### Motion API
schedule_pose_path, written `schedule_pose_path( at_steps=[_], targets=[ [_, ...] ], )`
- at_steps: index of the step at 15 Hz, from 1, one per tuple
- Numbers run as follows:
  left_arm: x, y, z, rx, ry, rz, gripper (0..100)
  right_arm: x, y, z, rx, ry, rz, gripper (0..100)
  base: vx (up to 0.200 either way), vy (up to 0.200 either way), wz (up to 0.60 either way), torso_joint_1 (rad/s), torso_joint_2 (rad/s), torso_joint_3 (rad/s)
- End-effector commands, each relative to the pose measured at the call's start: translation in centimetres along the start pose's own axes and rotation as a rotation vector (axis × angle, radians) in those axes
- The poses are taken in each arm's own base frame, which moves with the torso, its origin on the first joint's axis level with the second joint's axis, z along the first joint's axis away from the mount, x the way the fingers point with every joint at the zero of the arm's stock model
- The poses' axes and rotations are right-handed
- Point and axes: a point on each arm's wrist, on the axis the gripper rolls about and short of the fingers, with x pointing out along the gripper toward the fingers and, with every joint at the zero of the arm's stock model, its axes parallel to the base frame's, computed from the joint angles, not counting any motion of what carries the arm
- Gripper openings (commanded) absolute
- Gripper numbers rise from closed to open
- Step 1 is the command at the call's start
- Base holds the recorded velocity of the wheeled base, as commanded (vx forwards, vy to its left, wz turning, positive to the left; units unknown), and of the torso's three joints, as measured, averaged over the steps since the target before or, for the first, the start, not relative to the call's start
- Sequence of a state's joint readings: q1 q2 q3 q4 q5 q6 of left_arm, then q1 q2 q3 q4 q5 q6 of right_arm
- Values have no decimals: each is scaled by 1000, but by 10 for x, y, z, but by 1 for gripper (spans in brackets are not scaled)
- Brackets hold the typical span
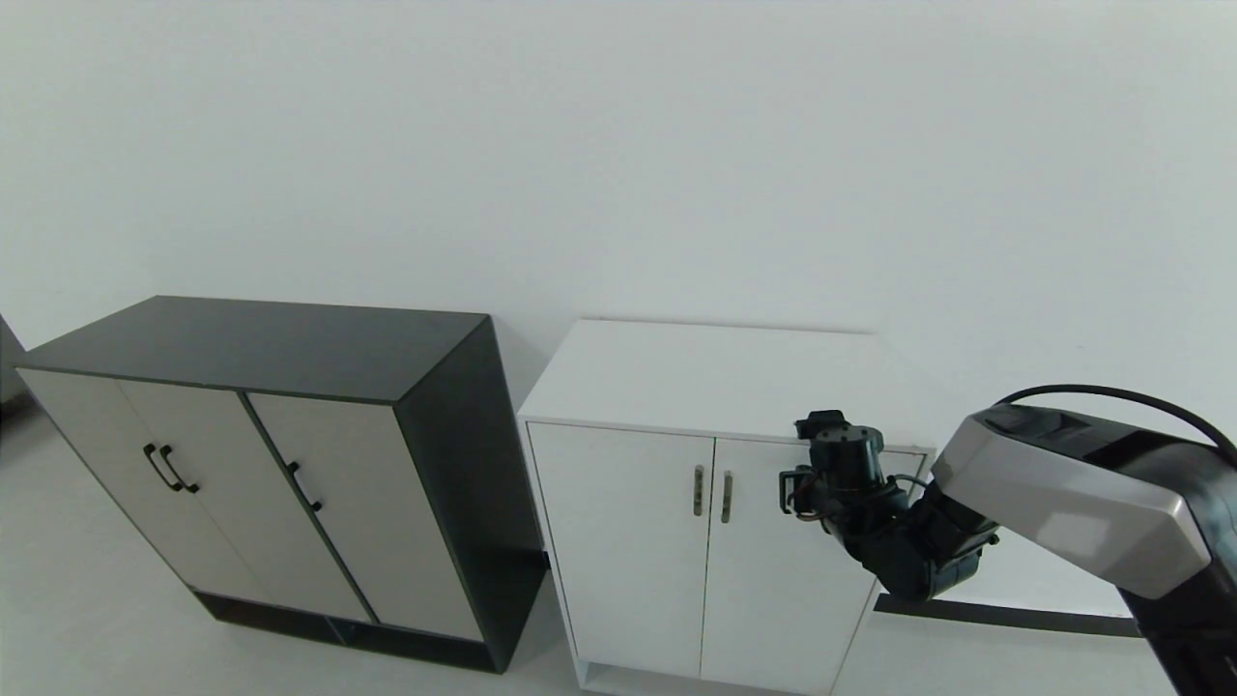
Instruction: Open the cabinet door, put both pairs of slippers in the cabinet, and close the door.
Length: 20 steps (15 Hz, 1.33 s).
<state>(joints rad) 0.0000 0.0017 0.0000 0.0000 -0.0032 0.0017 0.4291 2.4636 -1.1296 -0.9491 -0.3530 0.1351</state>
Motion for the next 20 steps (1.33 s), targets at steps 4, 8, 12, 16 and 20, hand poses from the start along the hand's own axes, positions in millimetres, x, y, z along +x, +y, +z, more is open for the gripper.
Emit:
schedule_pose_path(
  at_steps=[4,8,12,16,20],
  targets=[
    [0,0,0,0,0,0,0,5,-1,-3,1,3,-6,0,0,0,0,0,0,0],
    [0,0,0,0,0,0,0,6,-1,-3,3,-3,-5,0,0,0,0,0,0,0],
    [0,0,0,0,0,0,0,8,0,-1,6,-11,-4,0,0,0,0,0,0,0],
    [0,0,0,0,0,0,0,10,1,-2,7,-13,-4,0,0,0,0,0,0,0],
    [0,0,0,0,0,-1,0,-5,-4,4,7,-6,-9,0,0,0,0,0,0,0]
  ],
)
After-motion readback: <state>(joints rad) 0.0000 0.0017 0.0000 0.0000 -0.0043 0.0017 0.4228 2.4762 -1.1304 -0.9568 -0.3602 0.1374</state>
